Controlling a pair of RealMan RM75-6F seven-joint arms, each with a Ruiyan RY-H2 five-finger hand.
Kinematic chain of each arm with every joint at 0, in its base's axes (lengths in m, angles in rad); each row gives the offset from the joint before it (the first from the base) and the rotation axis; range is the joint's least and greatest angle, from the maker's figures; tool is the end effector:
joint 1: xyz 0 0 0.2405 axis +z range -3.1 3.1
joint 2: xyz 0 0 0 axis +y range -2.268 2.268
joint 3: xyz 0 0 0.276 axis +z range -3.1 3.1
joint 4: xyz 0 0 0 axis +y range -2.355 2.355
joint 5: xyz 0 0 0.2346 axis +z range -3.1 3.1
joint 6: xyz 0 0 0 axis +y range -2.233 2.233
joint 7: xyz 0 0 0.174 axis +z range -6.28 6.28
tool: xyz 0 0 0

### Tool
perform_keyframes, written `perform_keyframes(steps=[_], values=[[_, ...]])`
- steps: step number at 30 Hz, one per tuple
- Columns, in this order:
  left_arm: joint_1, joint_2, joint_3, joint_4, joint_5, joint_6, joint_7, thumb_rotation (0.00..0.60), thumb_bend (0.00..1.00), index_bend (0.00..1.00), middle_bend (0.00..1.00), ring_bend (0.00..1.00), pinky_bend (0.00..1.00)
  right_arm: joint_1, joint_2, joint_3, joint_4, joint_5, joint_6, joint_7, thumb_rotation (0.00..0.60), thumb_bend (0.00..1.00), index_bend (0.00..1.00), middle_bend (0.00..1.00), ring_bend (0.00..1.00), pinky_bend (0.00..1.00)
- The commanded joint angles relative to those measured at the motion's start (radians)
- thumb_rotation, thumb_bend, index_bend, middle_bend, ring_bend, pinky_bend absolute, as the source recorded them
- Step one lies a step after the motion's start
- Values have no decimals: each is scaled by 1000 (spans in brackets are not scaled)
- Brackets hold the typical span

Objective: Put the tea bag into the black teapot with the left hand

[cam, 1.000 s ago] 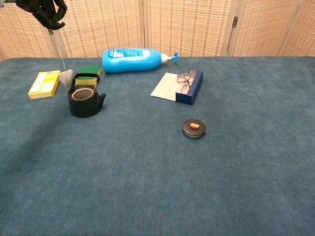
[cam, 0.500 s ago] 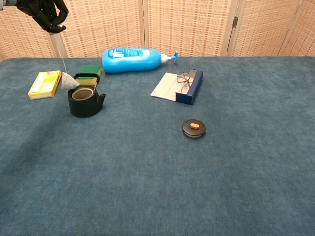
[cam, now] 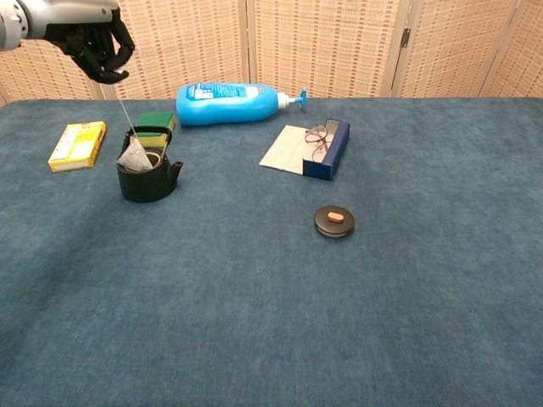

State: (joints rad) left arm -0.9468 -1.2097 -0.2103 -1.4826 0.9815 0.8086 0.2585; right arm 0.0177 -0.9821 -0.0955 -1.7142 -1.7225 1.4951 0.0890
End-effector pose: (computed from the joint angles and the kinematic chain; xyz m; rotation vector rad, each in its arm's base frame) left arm -0.1297 0.4794 0.0764 -1.8336 -0.7749 -0.8619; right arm -0.3184 -0.1534 0.1462 1.5774 -1.0242 0.9140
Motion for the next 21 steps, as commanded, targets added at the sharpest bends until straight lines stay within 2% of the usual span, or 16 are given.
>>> perform_keyframes(steps=[1,7,13,21], values=[[0,-26,11,18,10,-2,-1,600,528,699,1000,1000,1000,-4,0,-4,1,-11,8,-1,600,321,0,0,0,0],[9,-82,27,67,27,-16,-35,600,528,698,1000,1000,1000,-11,1,-8,8,-23,26,5,600,320,0,0,0,0],[46,-135,53,124,86,-28,-137,600,528,696,1000,1000,1000,-7,0,-9,10,-22,18,5,600,320,0,0,0,0],[134,-159,120,126,253,29,-298,600,529,671,1000,1000,1000,-2,-3,-8,8,-17,7,-3,600,320,0,0,0,0]])
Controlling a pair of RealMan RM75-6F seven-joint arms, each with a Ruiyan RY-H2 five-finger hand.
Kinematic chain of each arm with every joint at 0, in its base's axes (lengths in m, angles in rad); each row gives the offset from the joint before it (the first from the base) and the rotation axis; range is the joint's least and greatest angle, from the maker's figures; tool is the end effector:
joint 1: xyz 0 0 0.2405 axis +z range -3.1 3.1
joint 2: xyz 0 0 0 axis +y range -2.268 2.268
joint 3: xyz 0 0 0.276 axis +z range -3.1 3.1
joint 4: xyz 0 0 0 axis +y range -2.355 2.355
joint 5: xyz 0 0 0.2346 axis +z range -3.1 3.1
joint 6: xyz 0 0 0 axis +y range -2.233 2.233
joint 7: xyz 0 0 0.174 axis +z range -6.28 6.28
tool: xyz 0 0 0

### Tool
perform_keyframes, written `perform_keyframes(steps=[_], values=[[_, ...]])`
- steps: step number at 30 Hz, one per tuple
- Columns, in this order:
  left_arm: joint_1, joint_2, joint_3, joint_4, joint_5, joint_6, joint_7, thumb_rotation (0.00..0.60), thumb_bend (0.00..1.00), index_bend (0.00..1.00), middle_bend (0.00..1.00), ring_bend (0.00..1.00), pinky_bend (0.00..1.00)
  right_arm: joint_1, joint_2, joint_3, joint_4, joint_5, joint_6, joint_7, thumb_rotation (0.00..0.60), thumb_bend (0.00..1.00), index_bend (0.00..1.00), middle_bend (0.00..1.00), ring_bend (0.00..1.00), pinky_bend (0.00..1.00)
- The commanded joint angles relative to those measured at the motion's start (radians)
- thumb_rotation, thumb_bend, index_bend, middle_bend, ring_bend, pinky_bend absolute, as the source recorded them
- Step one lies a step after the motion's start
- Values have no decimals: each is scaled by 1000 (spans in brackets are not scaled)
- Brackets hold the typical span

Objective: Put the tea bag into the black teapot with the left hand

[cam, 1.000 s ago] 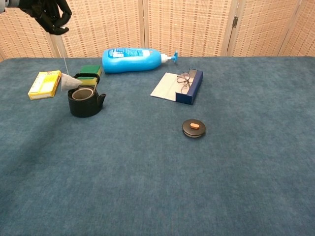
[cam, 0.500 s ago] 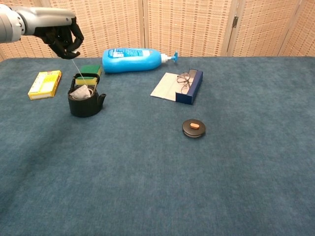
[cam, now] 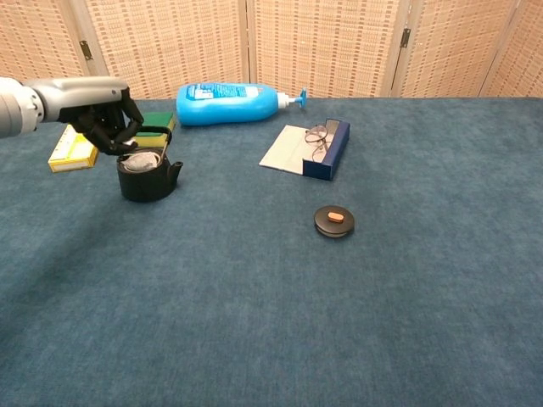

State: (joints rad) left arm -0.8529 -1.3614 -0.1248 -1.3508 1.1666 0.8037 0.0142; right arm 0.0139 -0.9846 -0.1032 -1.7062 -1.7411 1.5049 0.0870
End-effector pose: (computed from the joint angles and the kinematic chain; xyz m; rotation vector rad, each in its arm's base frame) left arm -0.1845 0.4485 0.0119 -1.8940 -0.9742 -0.8724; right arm -0.3176 -0.1499 0.1453 1.5924 -1.0151 0.9174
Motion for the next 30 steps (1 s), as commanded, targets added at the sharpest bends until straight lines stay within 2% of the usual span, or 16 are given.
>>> perform_keyframes(steps=[1,5,8,11,17,20,27,30], values=[[50,-4,44,-13,93,47,-65,600,529,662,1000,1000,1000,4,-1,0,-1,2,-8,-3,600,320,0,0,0,0],[77,13,60,-56,151,89,-85,600,528,654,1000,1000,1000,7,-3,-4,-4,-7,-15,-13,600,320,0,0,0,0],[86,16,68,-67,170,103,-62,600,528,599,1000,1000,1000,4,-4,-6,-6,-13,-8,-16,600,320,0,0,0,0],[90,12,64,-71,164,105,-46,600,528,539,1000,1000,1000,1,-3,-9,-6,-19,0,-17,600,320,0,0,0,0],[100,5,60,-70,156,102,-39,600,528,504,1000,1000,1000,-3,-4,-10,-1,-23,8,-14,600,320,0,0,0,0],[100,-11,56,-47,151,94,-39,600,528,437,1000,1000,1000,-1,-6,-12,-2,-26,3,-19,600,320,0,0,0,0],[89,-42,33,15,122,58,-54,600,479,195,1000,1000,1000,-2,-6,-9,-4,-17,5,-20,600,320,0,0,0,0],[92,-46,33,28,123,53,-60,600,446,144,1000,1000,1000,1,-5,-7,-3,-13,1,-17,600,320,0,0,0,0]])
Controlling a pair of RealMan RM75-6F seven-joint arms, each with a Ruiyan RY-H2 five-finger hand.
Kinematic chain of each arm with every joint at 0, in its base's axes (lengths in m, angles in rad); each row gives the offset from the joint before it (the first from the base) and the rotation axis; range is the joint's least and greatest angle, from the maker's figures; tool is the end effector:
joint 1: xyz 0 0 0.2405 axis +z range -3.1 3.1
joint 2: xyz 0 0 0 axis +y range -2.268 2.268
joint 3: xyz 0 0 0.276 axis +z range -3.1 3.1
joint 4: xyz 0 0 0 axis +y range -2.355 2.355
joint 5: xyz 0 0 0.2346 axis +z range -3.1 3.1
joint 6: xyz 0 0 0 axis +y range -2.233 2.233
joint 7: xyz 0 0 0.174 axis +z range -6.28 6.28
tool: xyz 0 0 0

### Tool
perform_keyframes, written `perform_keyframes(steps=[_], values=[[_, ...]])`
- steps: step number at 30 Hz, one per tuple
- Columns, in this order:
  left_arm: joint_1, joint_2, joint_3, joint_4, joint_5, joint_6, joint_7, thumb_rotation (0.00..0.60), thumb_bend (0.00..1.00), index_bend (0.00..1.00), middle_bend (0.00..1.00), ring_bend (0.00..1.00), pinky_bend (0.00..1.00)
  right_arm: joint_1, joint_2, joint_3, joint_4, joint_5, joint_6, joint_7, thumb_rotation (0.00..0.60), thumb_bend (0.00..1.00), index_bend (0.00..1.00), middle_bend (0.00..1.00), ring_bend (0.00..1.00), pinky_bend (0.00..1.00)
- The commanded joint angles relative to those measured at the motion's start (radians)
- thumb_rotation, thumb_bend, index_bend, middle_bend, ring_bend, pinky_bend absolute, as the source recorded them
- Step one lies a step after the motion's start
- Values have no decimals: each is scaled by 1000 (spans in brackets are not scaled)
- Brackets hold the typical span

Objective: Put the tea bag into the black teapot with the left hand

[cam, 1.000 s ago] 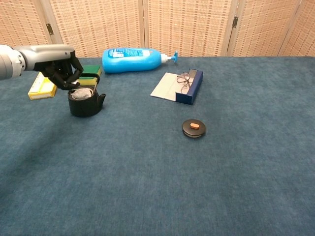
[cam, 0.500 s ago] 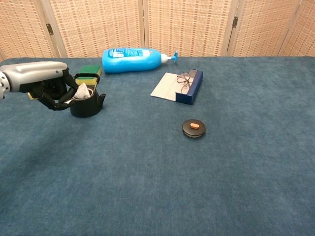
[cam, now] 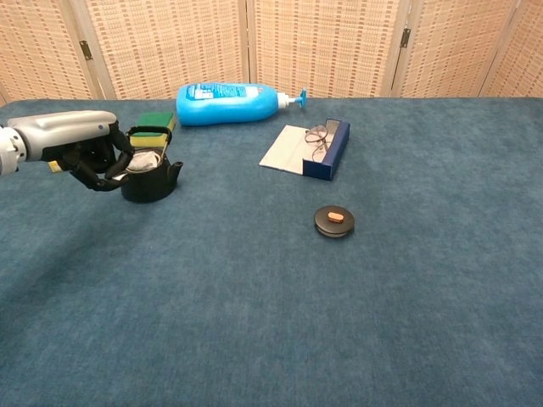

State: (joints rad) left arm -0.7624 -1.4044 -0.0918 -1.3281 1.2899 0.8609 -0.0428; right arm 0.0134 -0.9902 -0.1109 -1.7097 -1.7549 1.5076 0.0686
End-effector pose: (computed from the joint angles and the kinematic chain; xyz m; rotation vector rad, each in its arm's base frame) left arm -0.2116 0.4184 -0.0057 -1.9153 -0.9932 -0.8865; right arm -0.3146 -0.1475 0.1417 1.6095 -1.0062 0.9166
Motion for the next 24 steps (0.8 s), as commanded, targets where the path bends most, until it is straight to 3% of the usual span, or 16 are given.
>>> perform_keyframes(steps=[1,9,17,24], values=[[2,-3,1,8,0,-6,-3,600,423,124,1000,1000,1000,2,0,1,1,2,-3,2,600,320,0,0,0,0],[9,-10,9,8,-5,-18,24,600,169,0,1000,1000,1000,-1,1,-2,-1,-4,3,-1,600,320,0,0,0,0],[11,30,3,-50,-13,-26,47,600,152,0,1000,1000,1000,-2,1,-2,3,-5,7,6,600,320,0,0,0,0],[-25,116,4,-141,-150,-148,141,600,163,61,1000,1000,1000,-2,2,-2,4,-6,9,9,600,320,0,0,0,0]])
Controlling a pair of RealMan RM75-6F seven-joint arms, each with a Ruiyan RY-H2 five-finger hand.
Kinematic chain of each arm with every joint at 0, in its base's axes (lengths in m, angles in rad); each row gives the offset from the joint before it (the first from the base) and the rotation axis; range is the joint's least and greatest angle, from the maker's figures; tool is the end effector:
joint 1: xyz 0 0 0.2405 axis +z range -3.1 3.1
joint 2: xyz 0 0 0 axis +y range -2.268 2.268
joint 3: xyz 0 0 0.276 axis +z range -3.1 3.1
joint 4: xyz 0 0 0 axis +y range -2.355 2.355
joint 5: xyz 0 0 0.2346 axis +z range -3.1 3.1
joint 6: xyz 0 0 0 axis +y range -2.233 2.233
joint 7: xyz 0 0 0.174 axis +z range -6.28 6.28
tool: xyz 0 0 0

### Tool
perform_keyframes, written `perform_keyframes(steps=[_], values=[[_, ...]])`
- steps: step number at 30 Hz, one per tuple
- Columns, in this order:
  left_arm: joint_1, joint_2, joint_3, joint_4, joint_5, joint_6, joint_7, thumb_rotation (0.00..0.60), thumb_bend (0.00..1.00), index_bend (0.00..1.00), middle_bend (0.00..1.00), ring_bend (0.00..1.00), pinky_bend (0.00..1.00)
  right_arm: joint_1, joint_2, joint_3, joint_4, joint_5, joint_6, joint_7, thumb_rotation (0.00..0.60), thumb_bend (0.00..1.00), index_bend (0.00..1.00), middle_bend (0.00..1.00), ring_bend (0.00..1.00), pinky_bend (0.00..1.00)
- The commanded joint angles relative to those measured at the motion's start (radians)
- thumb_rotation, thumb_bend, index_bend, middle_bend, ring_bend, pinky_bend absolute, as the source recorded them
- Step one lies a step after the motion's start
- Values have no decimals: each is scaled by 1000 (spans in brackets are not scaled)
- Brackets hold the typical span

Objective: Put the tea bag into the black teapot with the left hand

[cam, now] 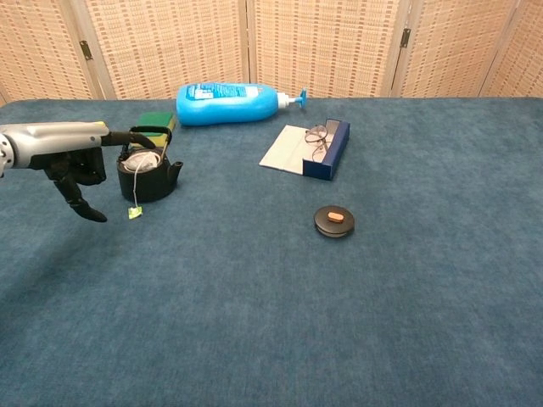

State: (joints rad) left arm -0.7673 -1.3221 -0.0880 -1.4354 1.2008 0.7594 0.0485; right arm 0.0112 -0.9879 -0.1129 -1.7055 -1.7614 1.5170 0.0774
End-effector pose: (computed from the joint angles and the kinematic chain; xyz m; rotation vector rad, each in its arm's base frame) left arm -0.2181 0.4079 0.0010 -1.9556 -1.0456 -0.7514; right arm -0.3146 -0.1463 0.1435 1.6087 -1.0040 0.9248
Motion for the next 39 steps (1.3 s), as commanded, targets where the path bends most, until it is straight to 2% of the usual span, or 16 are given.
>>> perform_keyframes(steps=[1,11,19,28,39], values=[[-27,37,0,-36,-85,-56,70,600,163,62,1000,1000,1000,0,-1,0,0,0,-1,-1,600,320,0,0,0,0],[-70,-2,-8,51,-205,-116,114,600,163,90,1000,1000,1000,5,-3,6,-4,17,-14,-8,600,320,0,0,0,0],[-80,-30,-3,110,-212,-151,92,600,163,119,1000,1000,1000,9,-4,9,-7,30,-26,-12,600,320,0,0,0,0],[-85,-41,2,124,-191,-159,82,600,163,133,1000,1000,1000,11,-4,12,-9,36,-30,-15,600,320,0,0,0,0],[-98,-105,2,223,-186,-208,39,600,163,138,1000,1000,1000,15,-3,18,-7,53,-39,-8,600,320,0,0,0,0]])
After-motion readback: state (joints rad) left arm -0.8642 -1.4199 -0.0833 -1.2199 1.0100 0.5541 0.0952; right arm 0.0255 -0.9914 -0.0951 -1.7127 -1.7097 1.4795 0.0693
